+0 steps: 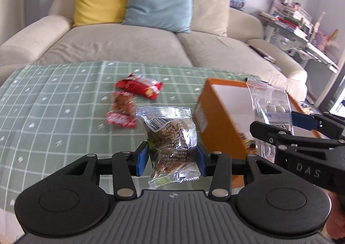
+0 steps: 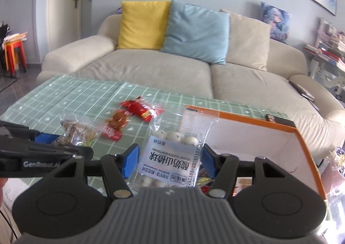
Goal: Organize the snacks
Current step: 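Carry both clear bags over the orange box with both grippers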
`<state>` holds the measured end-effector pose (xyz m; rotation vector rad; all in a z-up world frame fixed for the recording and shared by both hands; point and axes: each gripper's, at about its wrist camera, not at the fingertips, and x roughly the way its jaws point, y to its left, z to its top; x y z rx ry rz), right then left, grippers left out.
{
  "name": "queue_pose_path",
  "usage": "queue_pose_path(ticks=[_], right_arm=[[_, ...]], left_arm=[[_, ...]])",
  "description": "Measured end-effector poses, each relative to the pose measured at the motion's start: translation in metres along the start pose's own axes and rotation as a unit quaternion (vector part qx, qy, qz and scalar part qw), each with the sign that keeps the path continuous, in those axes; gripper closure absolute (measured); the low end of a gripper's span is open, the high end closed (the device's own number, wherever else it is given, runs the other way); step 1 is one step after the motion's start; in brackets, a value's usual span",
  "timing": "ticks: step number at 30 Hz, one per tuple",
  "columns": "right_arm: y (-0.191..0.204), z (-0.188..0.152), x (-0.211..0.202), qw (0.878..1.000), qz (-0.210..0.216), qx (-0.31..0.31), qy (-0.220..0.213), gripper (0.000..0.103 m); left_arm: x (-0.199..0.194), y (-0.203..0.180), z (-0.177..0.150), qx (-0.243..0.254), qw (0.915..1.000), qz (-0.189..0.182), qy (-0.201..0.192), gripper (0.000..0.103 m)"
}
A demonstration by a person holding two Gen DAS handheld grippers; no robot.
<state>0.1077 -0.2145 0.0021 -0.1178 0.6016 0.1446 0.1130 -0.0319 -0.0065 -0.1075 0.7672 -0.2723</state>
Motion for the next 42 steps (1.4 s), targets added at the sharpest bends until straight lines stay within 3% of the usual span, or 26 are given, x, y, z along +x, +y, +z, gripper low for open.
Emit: queue_pose_path(ticks=[8, 19, 28, 34, 42], right_arm=[[-0.058, 0.002, -0.007, 0.999, -0.027, 0.028, 0.009, 0.043], [-0.127, -0.006, 0.004, 0.995, -0.087, 0.023, 0.036, 0.043], [-0.172, -0.016, 0.043, 0.988, -0.109, 0.014, 0.106, 0.043], [-0.183, -0.024, 0.073, 0.981, -0.133, -0.015, 0.141, 0.043], [-0.189, -0.036, 0.102, 0.972, -0.132, -0.022, 0.192, 0.043]], left_arm=[[0.01, -0.052, 0.024, 0.044, 0.9981, -0.04, -0.015, 0.052], [0.048, -0.13, 0.042, 0.132, 0.988, -0.08, -0.005, 0.052], [0.097, -0.166, 0.046, 0.173, 0.9804, -0.087, 0.04, 0.052], [0.127, -0.178, 0.039, 0.199, 0.9732, -0.087, 0.075, 0.052], [0.151, -0.183, 0.025, 0.225, 0.9642, -0.081, 0.114, 0.052]])
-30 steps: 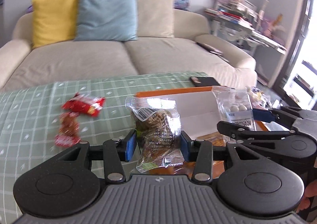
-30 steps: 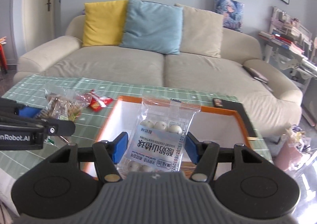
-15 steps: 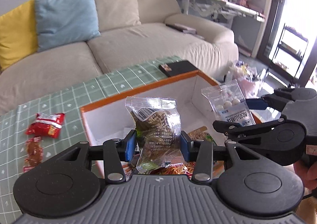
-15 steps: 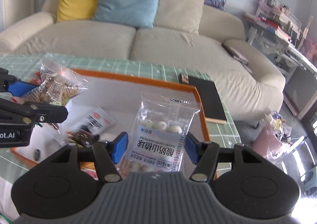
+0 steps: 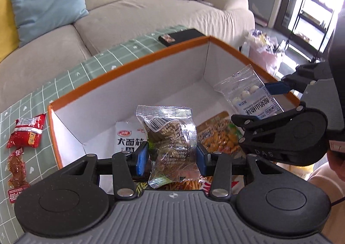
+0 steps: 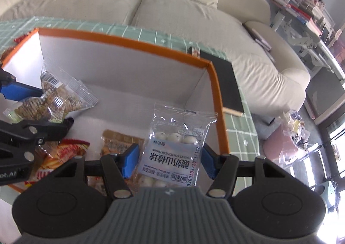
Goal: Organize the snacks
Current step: 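Carry both clear bags over the orange box with both grippers, then open both grippers to release the clear bags into the box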
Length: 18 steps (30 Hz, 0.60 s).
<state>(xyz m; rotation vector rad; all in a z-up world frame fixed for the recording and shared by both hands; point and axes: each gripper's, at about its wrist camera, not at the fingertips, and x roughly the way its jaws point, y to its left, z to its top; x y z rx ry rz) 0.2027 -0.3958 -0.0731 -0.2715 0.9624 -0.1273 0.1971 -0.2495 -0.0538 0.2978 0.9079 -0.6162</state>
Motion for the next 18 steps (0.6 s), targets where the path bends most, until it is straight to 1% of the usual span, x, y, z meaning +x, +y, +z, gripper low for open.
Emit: queue_pose_path(ticks=[4, 7, 11, 15, 18], right_arm=[[0.001, -0.003, 0.011, 1.0, 0.002, -0.005, 0.019, 0.043], [0.001, -0.002, 0.018, 1.0, 0.003, -0.002, 0.031, 0.043], [0.0, 0.001, 0.024, 0.999, 0.008, 0.014, 0.045, 0.043], [0.003, 0.001, 0.024, 0.999, 0.005, 0.007, 0.049, 0.042], [0.005, 0.001, 0.024, 0.999, 0.002, 0.003, 0.052, 0.042]], left_arm=[[0.008, -0.002, -0.001, 0.012, 0.9995, 0.015, 0.024, 0.052], [0.012, -0.002, -0.002, 0.013, 0.9992, 0.014, 0.034, 0.051], [0.015, -0.006, -0.004, 0.025, 0.9988, 0.017, 0.04, 0.051], [0.019, -0.005, -0.003, 0.03, 0.9982, 0.017, 0.048, 0.049], [0.018, -0.004, -0.004, 0.03, 0.9983, 0.016, 0.047, 0.047]])
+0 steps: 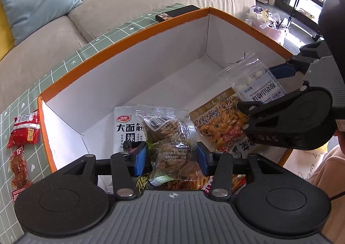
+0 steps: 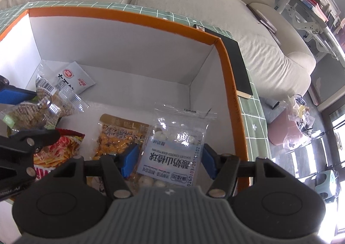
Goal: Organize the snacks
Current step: 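Open both grippers to release the clear bags into the box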
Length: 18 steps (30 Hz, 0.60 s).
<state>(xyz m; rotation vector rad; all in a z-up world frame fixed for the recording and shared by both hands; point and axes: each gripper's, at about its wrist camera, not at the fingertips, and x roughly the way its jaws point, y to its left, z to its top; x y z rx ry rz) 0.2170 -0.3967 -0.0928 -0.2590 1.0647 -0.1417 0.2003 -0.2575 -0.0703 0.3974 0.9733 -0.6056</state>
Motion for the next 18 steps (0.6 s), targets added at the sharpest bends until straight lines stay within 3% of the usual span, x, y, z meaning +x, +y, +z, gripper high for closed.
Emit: queue_pose_path(ticks=[9, 18], right_arm=[[-0.004, 0.0, -0.009, 1.0, -0.004, 0.011, -0.002, 0.042], [-0.012, 0.004, -0.039, 0.999, -0.011, 0.027, -0.037, 0.031]], left_arm=[[-0.008, 0.005, 0.0, -0.004, 0.9998, -0.003, -0.018, 0.036], [-0.036, 0.011, 0.001, -0.02, 0.9976, -0.009, -0.066, 0.02]])
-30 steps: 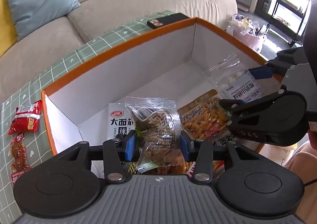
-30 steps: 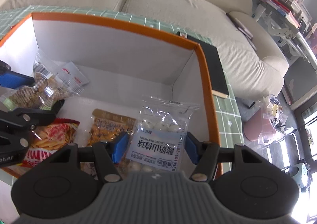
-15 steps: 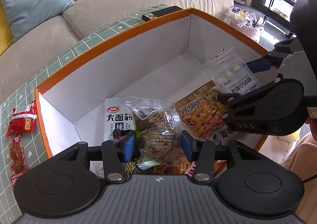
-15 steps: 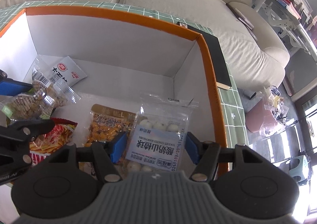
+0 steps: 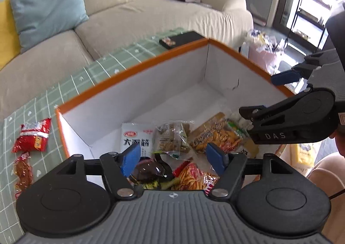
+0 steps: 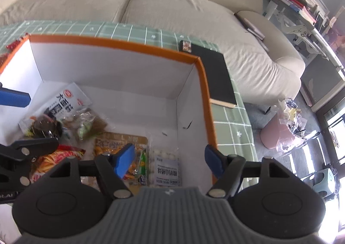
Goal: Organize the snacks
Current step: 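Withdraw both tools from the box toward the red chip bag and sausages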
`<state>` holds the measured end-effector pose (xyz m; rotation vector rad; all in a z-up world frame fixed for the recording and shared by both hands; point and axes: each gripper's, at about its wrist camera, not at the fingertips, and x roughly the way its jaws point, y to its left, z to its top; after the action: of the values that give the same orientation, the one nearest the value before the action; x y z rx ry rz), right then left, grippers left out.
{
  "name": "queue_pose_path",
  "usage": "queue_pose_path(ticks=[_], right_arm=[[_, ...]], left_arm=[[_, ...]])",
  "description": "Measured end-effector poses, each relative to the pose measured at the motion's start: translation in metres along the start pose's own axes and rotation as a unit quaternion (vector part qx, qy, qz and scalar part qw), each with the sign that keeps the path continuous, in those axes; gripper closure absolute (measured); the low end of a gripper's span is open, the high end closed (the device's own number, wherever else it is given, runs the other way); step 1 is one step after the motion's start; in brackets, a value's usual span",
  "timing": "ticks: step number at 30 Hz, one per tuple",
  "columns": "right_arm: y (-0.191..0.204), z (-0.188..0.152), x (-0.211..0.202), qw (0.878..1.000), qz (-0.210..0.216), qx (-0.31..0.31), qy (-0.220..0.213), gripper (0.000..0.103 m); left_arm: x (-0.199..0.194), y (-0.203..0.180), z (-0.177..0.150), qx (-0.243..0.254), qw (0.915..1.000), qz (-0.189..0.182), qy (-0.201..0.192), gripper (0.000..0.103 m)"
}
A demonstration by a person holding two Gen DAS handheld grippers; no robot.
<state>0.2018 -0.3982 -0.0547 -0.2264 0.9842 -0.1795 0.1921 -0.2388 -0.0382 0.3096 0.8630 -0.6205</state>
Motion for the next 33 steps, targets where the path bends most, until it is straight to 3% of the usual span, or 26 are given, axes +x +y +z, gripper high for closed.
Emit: queue_pose_path(ticks=[8, 16, 25, 33], right_arm=[[0.005, 0.0, -0.037, 0.999, 0.014, 0.011, -0.033, 0.022], [0.017, -0.003, -0.078, 0.994, 0.018, 0.06, -0.09, 0.016], [0.063, -0.012, -0.103, 0.979, 0.046, 0.13, -0.153, 0.014], [0.11, -0.028, -0.109, 0.971, 0.076, 0.151, -0.168, 0.011]], left_arm=[[-0.033, 0.008, 0.001, -0.015, 0.9988, 0.025, -0.039, 0.019], [-0.071, 0.03, -0.011, -0.038, 0.993, 0.082, -0.075, 0.019], [-0.103, 0.055, -0.047, -0.057, 0.9827, 0.133, -0.116, 0.019], [-0.118, 0.096, -0.089, -0.119, 0.9723, 0.155, -0.129, 0.019]])
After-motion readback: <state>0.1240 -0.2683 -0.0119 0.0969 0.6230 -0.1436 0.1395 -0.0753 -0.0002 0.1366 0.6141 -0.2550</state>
